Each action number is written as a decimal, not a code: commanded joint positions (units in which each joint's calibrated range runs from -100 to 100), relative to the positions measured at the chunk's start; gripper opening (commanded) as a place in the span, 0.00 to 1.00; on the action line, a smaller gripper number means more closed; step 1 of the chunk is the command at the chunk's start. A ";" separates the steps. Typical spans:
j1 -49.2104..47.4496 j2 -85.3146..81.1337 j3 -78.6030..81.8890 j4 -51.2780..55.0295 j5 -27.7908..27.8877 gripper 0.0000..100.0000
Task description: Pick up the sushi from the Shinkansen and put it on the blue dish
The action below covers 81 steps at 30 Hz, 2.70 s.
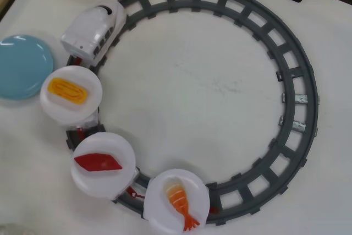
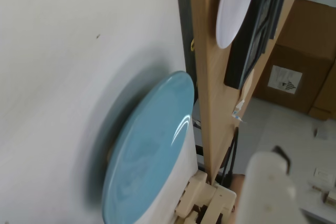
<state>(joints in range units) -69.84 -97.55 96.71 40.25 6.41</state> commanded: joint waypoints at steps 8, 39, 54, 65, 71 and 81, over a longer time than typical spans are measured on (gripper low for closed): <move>0.30 -0.37 -0.58 -0.46 -0.40 0.20; 23.10 69.72 -74.88 14.14 0.07 0.20; 36.13 102.32 -116.45 51.60 -7.25 0.20; 35.07 103.48 -111.04 52.95 -10.55 0.20; 34.19 103.48 -105.36 48.45 -10.55 0.20; 31.46 103.48 -93.64 32.15 -10.08 0.20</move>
<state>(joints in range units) -36.90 6.03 1.19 76.13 -3.72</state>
